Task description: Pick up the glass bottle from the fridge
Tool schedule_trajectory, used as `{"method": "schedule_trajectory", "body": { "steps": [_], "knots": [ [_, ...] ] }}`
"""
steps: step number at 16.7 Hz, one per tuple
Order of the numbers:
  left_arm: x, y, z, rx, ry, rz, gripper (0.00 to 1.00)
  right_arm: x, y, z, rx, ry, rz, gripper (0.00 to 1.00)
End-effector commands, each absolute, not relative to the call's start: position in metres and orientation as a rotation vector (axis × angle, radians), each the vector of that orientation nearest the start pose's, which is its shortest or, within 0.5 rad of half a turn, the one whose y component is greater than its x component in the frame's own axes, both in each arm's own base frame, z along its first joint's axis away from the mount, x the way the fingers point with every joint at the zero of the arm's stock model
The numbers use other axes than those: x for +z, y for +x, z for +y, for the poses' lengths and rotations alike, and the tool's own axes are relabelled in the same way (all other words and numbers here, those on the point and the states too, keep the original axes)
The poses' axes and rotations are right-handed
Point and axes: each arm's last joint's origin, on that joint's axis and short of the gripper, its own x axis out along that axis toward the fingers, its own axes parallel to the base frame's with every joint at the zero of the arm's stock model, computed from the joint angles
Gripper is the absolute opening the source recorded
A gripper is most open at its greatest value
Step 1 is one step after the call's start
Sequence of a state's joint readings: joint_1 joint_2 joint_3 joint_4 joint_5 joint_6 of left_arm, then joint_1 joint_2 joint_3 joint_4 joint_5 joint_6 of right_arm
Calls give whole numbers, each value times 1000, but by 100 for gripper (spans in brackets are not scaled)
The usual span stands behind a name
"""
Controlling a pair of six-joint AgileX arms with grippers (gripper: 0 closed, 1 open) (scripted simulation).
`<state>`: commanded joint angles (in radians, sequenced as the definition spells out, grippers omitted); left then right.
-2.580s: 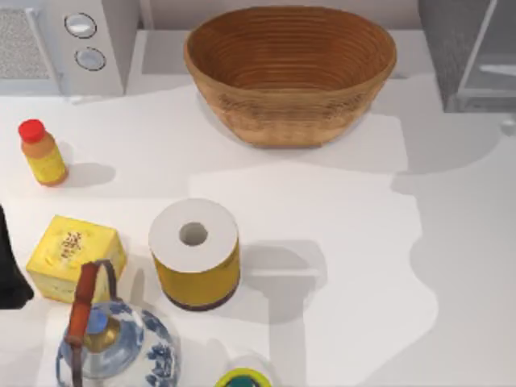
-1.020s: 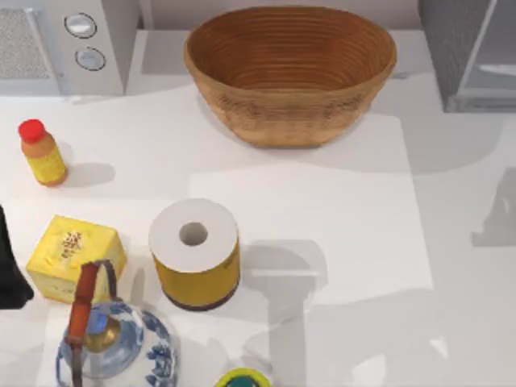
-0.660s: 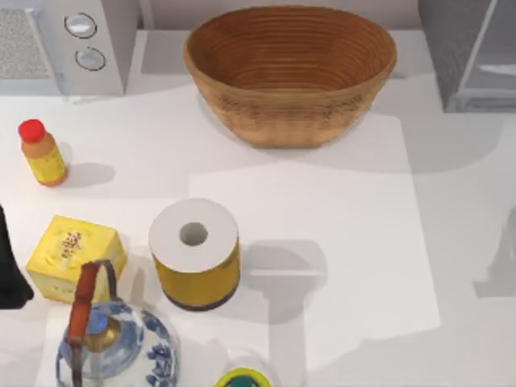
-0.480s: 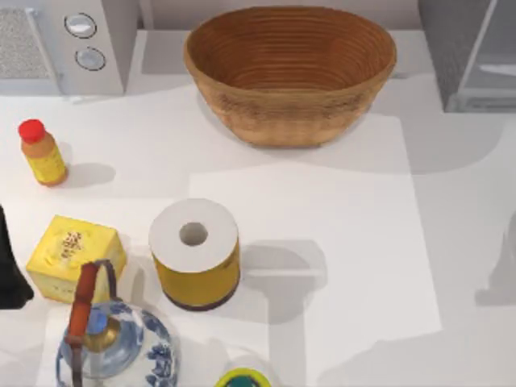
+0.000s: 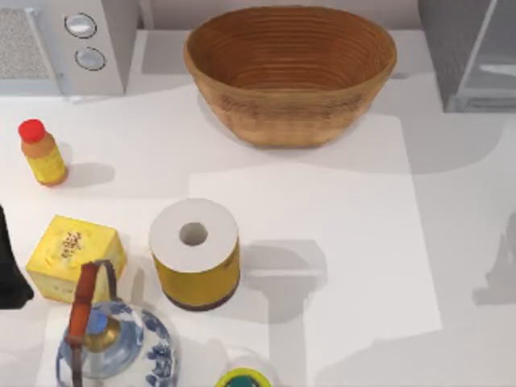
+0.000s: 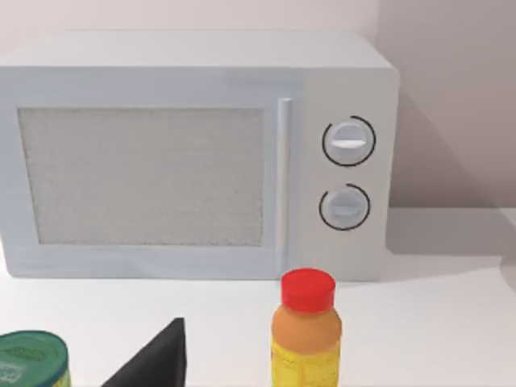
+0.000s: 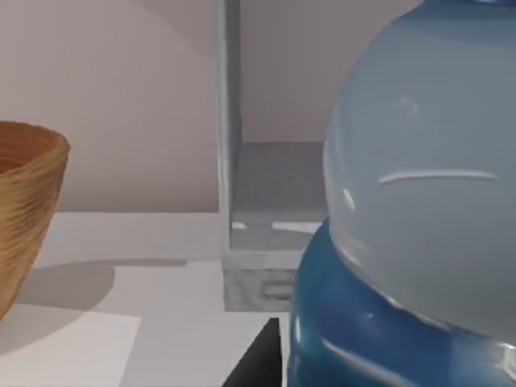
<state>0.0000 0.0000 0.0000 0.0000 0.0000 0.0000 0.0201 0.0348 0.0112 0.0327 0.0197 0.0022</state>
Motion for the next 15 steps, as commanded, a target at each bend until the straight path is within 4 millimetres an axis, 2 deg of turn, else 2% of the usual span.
{"method": "schedule_trajectory", "body": {
  "steps": [4,8,11,15],
  "knots": [
    [160,106,-1,0,0,0,100,182,118,11,3,7,-48,0],
    [160,106,-1,0,0,0,100,194,143,37,0,14,-38,0],
    [160,106,-1,0,0,0,100,188,164,68,-1,3,1,0],
    [160,106,-1,0,0,0,100,165,180,118,-1,-22,37,0]
  ]
}}
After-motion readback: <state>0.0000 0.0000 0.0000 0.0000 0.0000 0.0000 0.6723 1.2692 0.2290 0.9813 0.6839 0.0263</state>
